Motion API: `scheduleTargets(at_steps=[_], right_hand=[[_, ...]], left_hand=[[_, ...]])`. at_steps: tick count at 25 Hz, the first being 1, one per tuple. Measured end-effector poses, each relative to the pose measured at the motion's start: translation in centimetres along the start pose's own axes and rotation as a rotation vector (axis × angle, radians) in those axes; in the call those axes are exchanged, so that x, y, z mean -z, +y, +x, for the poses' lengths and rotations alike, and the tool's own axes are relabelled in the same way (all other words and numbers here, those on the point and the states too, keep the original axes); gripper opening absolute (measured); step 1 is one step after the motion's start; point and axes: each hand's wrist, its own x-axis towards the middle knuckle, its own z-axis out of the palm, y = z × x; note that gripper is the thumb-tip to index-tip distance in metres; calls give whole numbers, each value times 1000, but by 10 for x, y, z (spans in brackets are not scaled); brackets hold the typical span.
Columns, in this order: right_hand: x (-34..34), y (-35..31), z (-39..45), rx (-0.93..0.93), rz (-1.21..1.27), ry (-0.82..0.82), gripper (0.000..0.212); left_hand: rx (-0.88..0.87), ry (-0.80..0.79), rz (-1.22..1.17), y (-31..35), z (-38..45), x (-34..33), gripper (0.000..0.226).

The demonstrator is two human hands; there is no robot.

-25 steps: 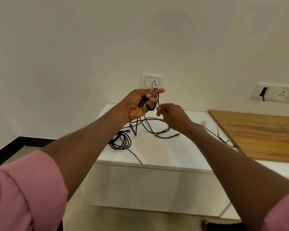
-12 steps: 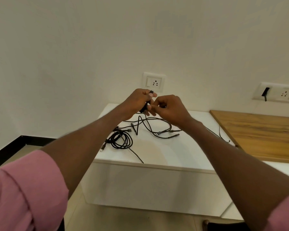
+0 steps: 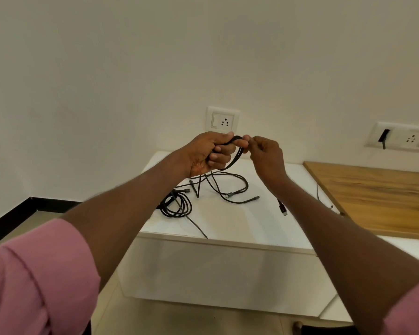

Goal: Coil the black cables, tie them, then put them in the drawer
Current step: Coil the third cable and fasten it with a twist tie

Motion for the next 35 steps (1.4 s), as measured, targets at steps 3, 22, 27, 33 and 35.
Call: scheduleTargets(at_steps=[3, 22, 27, 33, 35], right_hand=[[-3, 10, -4, -42, -182, -200, 42], [-5, -9, -13, 360, -313, -262, 17], [-7, -8, -12, 273, -163, -87, 18], [-9, -16, -11, -19, 205, -211, 21], [-8, -16, -11, -65, 248, -201, 21]], left_hand=[[-93, 104, -161, 1, 3, -1, 37], [-57, 281, 552, -12, -3, 6, 31], [69, 215, 378, -9, -3, 0, 38], [77, 184, 324, -3, -6, 0, 34], [78, 189, 331, -3, -5, 0, 34]])
